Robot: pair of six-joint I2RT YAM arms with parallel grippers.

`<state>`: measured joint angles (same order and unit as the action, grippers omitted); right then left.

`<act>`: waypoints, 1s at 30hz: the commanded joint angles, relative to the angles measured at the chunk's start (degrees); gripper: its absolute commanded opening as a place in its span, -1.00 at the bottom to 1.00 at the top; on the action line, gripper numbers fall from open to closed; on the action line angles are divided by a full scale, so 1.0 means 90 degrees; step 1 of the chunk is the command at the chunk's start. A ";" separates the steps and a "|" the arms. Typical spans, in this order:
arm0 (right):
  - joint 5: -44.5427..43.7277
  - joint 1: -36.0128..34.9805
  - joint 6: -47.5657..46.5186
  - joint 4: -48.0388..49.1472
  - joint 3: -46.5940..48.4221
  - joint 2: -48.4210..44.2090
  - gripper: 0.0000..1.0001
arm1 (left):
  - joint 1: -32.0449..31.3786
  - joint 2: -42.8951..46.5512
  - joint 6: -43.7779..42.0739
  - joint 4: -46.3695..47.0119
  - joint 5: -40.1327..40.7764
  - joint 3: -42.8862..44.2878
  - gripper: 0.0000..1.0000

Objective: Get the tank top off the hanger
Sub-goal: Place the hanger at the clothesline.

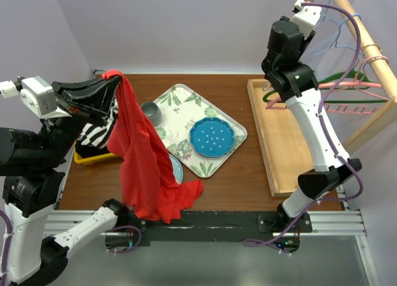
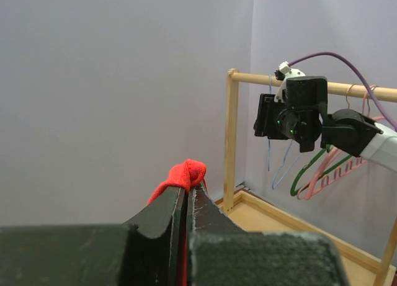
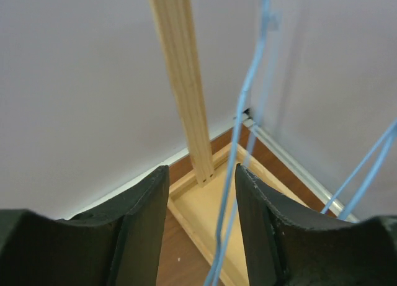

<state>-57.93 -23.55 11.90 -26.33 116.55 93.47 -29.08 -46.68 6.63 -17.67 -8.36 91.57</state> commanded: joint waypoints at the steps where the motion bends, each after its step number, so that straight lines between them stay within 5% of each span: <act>1: 0.1834 -0.0049 0.0134 -0.1195 0.0605 -0.0258 0.18 | -0.0031 -0.0058 -0.0015 0.0459 0.0372 -0.0202 -1.00; 7: 0.4169 -0.0098 -0.0569 -0.1499 -0.0273 -0.0951 0.58 | -0.0040 -0.0145 0.0054 0.0411 0.0770 -0.0321 -1.00; 16: 0.9076 -0.0185 -0.1605 -0.0455 -0.1396 -0.1840 0.73 | -0.0031 -0.0400 0.0347 0.0001 0.1505 -0.0155 -1.00; 19: 0.9803 -0.0536 -0.1625 0.0141 -0.1943 -0.2123 0.79 | -0.0031 -0.0429 0.0415 -0.0019 0.1651 -0.0106 -1.00; 27: 0.9280 -0.2157 -0.0775 0.2063 -0.3515 -0.2232 0.87 | -0.0040 -0.0488 0.0552 -0.0019 0.1613 0.0206 -1.00; 30: 0.8684 -0.2753 -0.0990 0.2007 -0.3575 -0.1949 0.88 | -0.0040 -0.0507 0.0562 -0.0077 0.1622 0.0294 -1.00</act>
<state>24.64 -43.09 2.46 -15.33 85.91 73.69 -29.08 -51.44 10.39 -20.73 5.41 90.91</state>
